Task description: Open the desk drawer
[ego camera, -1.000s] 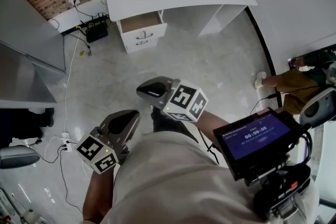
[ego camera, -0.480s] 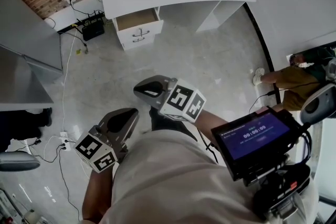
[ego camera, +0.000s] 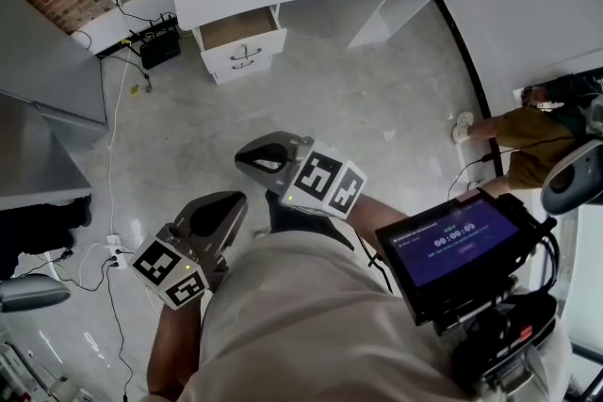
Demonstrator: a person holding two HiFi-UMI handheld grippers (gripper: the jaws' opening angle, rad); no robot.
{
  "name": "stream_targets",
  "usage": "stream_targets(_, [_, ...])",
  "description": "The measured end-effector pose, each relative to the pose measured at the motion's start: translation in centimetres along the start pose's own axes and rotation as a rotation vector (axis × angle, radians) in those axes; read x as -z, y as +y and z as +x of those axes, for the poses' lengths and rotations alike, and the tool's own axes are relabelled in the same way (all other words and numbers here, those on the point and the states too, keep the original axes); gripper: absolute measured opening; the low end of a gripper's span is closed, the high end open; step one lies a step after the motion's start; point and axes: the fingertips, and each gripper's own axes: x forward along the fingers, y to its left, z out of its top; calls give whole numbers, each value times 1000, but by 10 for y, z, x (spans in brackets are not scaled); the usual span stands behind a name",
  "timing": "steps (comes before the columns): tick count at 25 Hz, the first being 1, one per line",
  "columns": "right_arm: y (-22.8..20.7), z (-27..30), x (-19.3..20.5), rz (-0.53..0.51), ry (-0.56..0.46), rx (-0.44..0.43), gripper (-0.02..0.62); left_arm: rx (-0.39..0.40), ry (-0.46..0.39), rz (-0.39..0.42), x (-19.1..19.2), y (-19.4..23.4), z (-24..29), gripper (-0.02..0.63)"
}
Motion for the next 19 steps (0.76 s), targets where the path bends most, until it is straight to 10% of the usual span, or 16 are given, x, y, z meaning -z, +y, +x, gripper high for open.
stream_targets(19, [0, 1, 5, -25, 35, 38, 2, 32, 61, -22, 4, -4, 1, 5])
